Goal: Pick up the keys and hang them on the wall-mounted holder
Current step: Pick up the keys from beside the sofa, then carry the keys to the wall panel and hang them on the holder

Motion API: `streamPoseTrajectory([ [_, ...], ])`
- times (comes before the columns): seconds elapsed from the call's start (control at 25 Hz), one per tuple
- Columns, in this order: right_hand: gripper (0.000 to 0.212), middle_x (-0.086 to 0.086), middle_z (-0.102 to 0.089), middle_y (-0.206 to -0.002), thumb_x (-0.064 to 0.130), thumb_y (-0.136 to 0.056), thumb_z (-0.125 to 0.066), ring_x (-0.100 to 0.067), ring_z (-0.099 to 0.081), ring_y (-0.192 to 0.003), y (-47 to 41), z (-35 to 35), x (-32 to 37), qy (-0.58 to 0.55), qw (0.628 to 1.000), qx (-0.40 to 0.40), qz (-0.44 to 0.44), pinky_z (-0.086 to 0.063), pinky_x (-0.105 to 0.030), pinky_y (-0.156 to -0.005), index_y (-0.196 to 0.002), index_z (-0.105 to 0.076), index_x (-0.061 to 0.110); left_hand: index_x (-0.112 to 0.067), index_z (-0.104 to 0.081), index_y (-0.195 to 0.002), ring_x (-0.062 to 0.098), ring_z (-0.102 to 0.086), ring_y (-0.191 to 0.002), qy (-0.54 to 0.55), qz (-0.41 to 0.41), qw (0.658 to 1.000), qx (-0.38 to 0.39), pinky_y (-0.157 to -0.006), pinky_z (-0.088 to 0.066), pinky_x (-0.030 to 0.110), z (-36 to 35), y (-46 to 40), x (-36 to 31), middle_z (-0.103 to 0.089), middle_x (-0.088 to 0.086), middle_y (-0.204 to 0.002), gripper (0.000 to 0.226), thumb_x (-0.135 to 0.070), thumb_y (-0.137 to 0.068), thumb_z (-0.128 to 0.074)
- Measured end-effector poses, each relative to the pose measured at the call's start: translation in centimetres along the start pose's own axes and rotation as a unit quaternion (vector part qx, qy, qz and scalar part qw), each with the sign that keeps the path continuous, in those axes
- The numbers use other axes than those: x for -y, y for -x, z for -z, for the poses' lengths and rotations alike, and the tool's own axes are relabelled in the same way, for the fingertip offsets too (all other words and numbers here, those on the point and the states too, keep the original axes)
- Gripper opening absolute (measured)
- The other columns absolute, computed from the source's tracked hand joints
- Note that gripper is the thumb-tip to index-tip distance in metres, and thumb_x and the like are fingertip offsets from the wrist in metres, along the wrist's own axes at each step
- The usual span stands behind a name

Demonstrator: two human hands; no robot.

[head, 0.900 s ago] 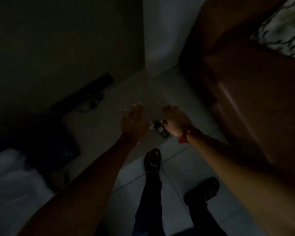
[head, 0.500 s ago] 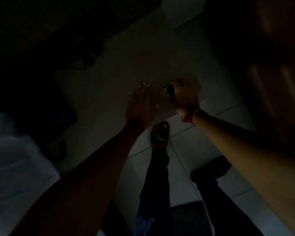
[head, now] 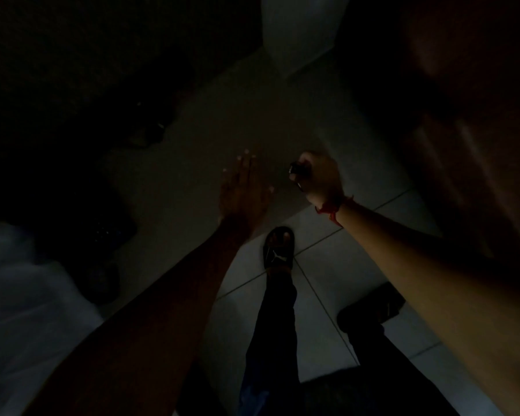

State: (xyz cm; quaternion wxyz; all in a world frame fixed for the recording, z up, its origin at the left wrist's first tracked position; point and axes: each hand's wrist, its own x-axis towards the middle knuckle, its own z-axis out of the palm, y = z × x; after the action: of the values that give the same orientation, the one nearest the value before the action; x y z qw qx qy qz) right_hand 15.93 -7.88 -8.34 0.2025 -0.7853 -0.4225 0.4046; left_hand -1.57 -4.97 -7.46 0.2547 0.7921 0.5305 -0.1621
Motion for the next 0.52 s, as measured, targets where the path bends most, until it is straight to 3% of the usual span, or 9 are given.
streamPoseTrajectory([
  [0.16,0.015,-0.011,-0.061,-0.071,0.012,-0.083,-0.072,-0.020,-0.058,-0.067,1.5,7.2,4.0,-0.051,0.996,-0.057,0.041,-0.046,-0.032,-0.057,-0.076,-0.061,0.004,-0.009,-0.008,-0.165,0.028,-0.010,-0.161,-0.053,-0.052,0.995,-0.061,-0.131,-0.013,0.052,7.0,0.3,-3.1,-0.005,0.011,-0.174,0.078,-0.047,-0.106,-0.041],
  [0.28,0.014,0.004,-0.058,-0.067,0.013,-0.083,-0.072,0.003,-0.053,-0.059,2.6,14.8,8.3,-0.069,0.992,-0.085,0.058,-0.040,-0.006,-0.049,-0.077,-0.064,0.004,-0.010,-0.009,-0.165,0.024,-0.008,-0.162,-0.061,-0.086,0.989,-0.100,-0.132,-0.009,0.048,14.8,0.5,-7.0,-0.005,0.009,-0.174,0.075,-0.049,-0.107,-0.037],
  [0.32,0.013,0.008,-0.057,-0.065,0.013,-0.083,-0.072,0.006,-0.054,-0.056,3.0,17.8,10.0,-0.076,0.991,-0.094,0.058,-0.040,-0.003,-0.047,-0.077,-0.064,0.004,-0.010,-0.011,-0.165,0.023,-0.008,-0.162,-0.056,-0.101,0.986,-0.117,-0.132,-0.008,0.048,17.6,0.6,-8.6,-0.007,0.009,-0.174,0.074,-0.049,-0.107,-0.037],
  [0.52,0.013,0.006,-0.062,-0.069,0.019,-0.078,-0.077,0.001,-0.054,-0.060,8.0,35.3,18.6,-0.050,0.976,-0.190,0.097,-0.036,-0.008,-0.055,-0.078,-0.067,0.011,-0.011,-0.011,-0.164,0.022,-0.007,-0.162,-0.076,-0.185,0.960,-0.195,-0.131,-0.005,0.048,33.8,3.3,-19.7,-0.009,0.009,-0.174,0.072,-0.049,-0.108,-0.033],
])
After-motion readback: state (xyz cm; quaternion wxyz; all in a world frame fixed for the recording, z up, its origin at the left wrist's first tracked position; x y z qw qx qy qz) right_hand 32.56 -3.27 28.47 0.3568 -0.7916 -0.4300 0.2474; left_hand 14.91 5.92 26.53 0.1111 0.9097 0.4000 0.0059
